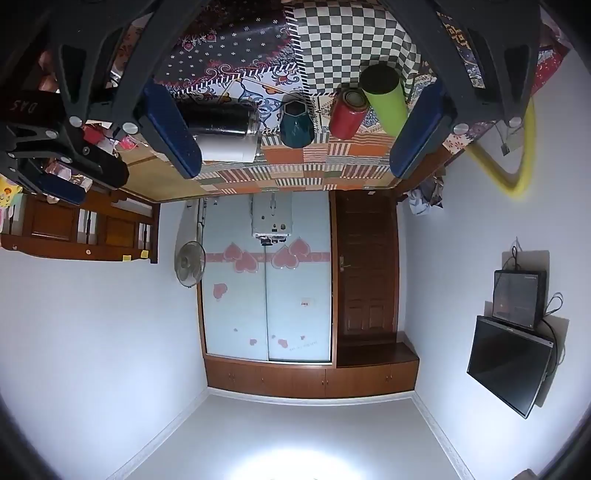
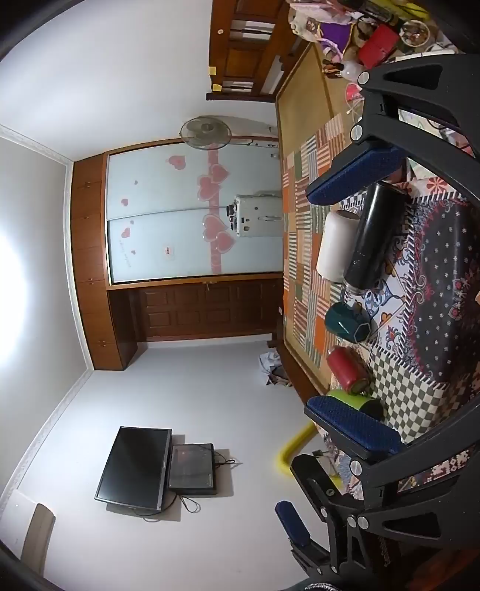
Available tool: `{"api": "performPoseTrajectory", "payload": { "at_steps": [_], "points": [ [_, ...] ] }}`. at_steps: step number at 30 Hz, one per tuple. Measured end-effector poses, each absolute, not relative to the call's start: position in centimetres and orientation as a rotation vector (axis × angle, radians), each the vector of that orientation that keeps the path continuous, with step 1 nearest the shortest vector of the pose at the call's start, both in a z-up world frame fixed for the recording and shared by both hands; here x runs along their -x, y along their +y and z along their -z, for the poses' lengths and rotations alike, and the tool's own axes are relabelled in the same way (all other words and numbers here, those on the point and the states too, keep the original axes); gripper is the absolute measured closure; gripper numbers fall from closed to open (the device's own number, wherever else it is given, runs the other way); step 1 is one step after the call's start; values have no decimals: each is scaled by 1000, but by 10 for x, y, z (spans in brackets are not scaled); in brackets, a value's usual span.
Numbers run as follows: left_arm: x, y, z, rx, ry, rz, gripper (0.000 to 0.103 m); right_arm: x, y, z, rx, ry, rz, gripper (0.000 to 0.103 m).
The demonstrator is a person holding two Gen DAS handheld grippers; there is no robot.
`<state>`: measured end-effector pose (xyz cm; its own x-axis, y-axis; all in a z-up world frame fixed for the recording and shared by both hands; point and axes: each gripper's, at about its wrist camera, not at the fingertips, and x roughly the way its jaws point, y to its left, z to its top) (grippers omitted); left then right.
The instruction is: Flip cup upright
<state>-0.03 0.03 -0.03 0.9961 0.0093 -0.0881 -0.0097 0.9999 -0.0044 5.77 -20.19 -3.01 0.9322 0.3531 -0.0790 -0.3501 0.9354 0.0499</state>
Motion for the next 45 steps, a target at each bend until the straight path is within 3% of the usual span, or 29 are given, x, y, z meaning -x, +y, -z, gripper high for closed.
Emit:
{"api": "performPoseTrajectory", "payload": {
  "at_steps": [45],
  "points": [
    [2, -2, -1, 0, 74, 3, 0, -51, -200, 28, -35, 83, -362, 0]
  ]
}}
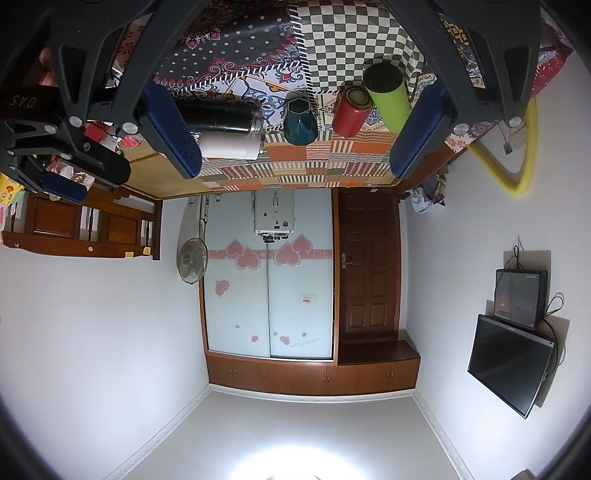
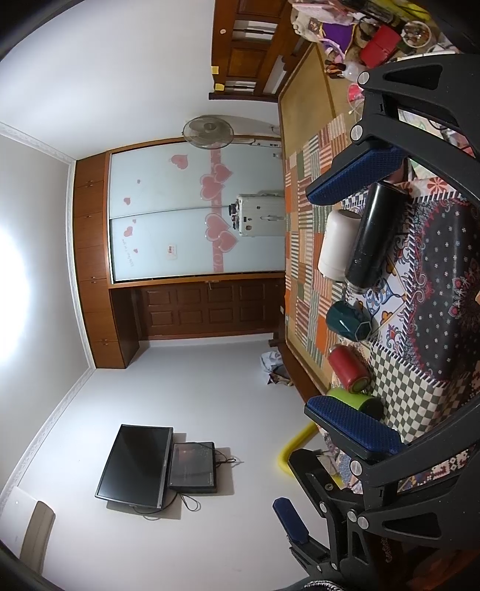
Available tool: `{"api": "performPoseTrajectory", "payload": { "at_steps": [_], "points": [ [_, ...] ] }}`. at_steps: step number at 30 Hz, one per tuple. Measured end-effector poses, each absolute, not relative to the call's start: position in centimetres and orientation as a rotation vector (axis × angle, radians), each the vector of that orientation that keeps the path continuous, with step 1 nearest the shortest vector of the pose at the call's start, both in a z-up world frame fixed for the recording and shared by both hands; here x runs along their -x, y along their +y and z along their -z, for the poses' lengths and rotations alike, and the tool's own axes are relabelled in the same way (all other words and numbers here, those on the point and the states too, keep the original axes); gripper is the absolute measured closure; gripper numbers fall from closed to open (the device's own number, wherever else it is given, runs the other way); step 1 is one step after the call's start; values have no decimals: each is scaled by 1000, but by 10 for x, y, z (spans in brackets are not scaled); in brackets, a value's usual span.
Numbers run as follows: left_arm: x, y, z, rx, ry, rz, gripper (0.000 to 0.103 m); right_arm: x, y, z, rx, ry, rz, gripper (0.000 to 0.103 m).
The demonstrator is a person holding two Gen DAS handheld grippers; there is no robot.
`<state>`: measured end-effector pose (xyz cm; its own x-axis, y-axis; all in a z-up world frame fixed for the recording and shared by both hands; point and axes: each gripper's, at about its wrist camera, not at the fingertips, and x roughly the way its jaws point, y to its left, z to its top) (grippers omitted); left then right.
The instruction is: Flip cup upright
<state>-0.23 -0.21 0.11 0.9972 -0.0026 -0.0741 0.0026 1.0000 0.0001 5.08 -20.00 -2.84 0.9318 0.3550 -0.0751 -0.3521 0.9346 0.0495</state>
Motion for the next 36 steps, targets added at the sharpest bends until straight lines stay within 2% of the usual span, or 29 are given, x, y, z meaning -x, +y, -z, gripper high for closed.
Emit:
{"api": "performPoseTrajectory", "payload": {
  "at_steps": [36],
  "points": [
    [-3, 1, 4, 15, 94, 1, 0, -53, -199, 32, -27, 90, -361, 0]
  ]
}}
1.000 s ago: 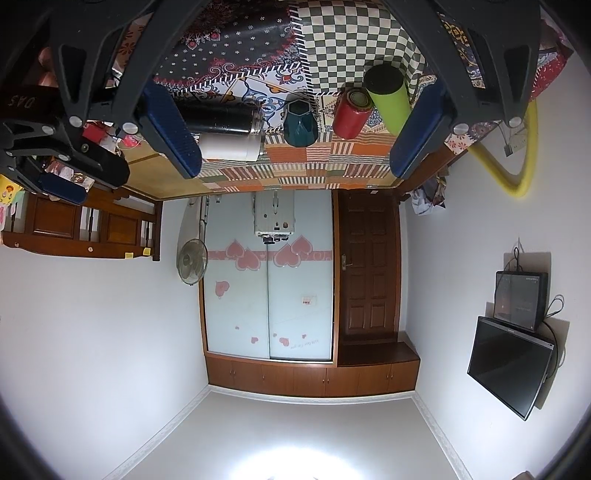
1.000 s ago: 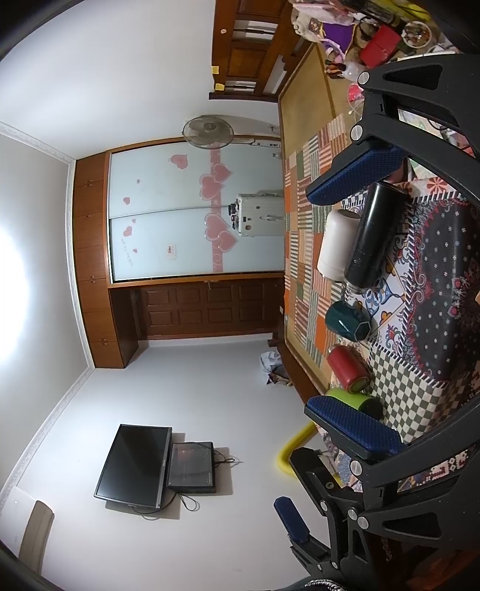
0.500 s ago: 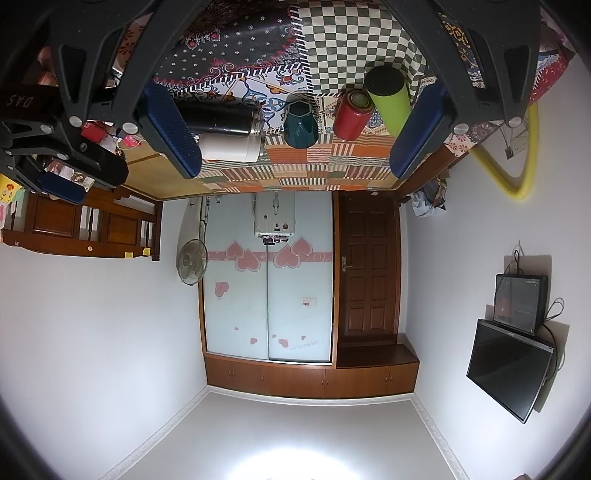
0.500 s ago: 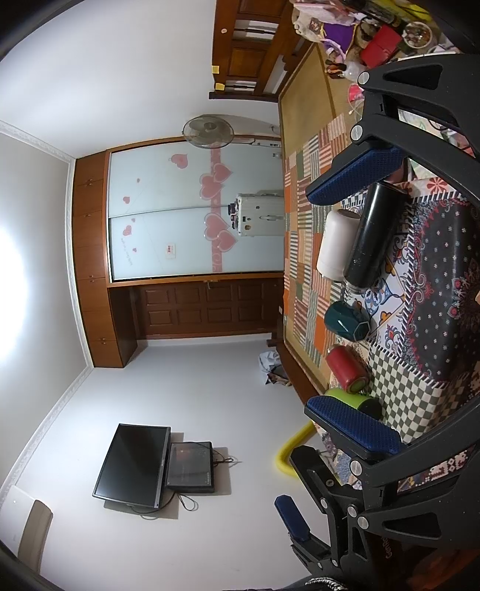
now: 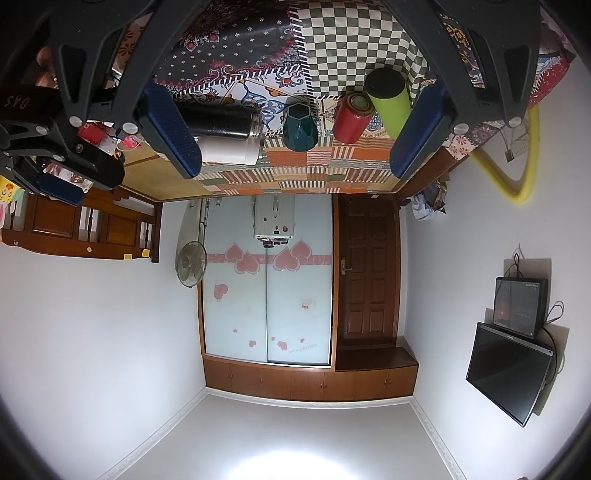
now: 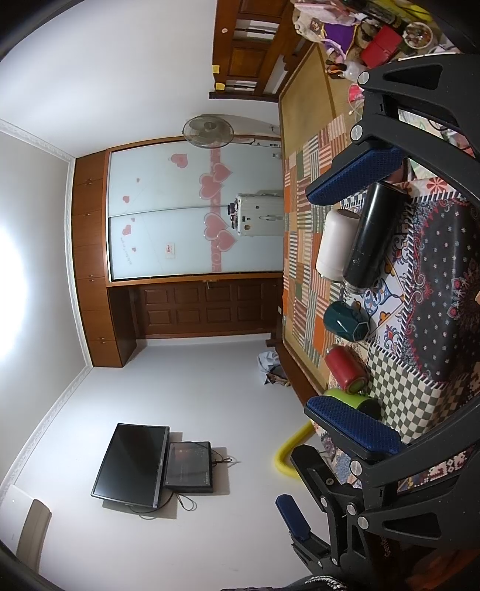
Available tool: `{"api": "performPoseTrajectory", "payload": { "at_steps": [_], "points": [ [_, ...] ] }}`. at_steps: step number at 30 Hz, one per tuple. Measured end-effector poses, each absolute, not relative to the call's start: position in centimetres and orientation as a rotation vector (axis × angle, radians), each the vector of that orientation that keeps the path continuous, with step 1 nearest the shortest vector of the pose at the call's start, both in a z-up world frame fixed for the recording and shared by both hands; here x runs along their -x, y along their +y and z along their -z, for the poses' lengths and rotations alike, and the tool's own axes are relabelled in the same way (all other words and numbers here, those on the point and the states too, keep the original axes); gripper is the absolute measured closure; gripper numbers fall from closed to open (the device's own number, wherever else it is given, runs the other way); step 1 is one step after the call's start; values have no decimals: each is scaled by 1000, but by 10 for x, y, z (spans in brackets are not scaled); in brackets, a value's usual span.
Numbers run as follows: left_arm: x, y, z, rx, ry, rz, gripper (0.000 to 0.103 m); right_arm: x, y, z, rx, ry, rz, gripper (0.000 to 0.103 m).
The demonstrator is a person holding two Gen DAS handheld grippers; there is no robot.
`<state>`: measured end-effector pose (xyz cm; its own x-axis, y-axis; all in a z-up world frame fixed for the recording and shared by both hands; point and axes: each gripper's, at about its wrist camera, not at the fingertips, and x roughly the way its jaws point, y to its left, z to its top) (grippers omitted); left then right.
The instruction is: Flip cup upright
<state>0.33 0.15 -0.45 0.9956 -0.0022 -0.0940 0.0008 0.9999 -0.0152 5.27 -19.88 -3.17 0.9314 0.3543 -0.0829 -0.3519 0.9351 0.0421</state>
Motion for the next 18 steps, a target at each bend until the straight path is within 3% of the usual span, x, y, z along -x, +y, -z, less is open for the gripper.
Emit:
{"api": "performPoseTrajectory", "payload": {
  "at_steps": [11, 18],
  "points": [
    [-23, 4, 15, 18, 141, 10, 0, -70, -200, 42, -7, 134, -348, 0],
    [-48, 10, 35, 10, 199, -6, 0, -118, -210, 58, 124, 277, -332, 0]
  ]
}}
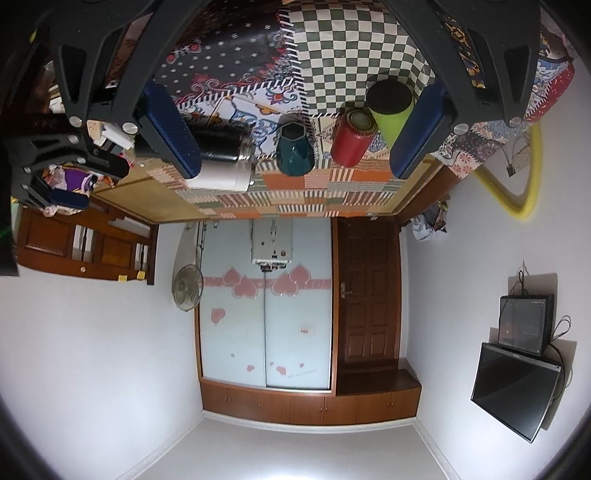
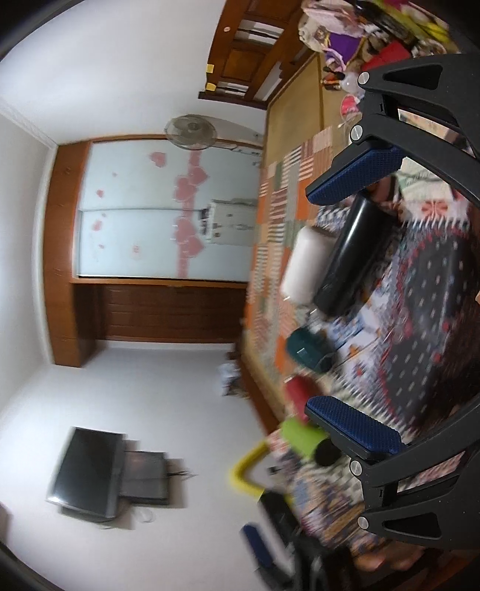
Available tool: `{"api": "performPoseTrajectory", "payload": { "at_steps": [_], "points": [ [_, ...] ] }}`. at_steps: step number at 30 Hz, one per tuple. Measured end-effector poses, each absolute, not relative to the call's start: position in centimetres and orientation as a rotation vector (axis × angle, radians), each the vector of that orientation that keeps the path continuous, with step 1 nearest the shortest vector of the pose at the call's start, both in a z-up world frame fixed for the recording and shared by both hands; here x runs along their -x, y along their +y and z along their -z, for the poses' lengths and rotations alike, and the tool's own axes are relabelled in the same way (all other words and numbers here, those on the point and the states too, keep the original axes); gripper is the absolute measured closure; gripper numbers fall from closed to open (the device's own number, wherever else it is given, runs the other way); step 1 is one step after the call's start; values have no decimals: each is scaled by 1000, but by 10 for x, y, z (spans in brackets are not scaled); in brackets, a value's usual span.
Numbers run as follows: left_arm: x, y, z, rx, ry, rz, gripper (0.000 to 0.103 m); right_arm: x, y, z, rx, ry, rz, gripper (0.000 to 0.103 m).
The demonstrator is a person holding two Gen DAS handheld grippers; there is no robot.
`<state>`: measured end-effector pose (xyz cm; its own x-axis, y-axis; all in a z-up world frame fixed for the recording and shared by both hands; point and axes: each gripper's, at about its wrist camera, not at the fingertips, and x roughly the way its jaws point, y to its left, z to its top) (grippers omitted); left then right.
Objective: Flip cup upright
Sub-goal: 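Move the right tool down to the black thermos and close around it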
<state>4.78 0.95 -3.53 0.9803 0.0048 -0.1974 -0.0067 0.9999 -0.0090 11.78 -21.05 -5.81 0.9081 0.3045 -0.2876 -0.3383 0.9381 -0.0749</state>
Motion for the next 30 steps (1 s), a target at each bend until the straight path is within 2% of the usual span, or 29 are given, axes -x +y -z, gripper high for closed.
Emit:
{"api": "performPoseTrajectory", "payload": {
  "at_steps": [19, 24, 30],
  "points": [
    [-119, 24, 97, 14, 356, -21, 0, -289, -196, 114, 450, 917, -567, 1],
    [-129, 25, 111, 19, 383, -19, 0, -312, -194, 125, 487, 1029, -602, 2],
    [-138, 28, 123, 36, 410, -29, 0, -329, -185, 132, 519, 1138, -626, 9]
  ]
}}
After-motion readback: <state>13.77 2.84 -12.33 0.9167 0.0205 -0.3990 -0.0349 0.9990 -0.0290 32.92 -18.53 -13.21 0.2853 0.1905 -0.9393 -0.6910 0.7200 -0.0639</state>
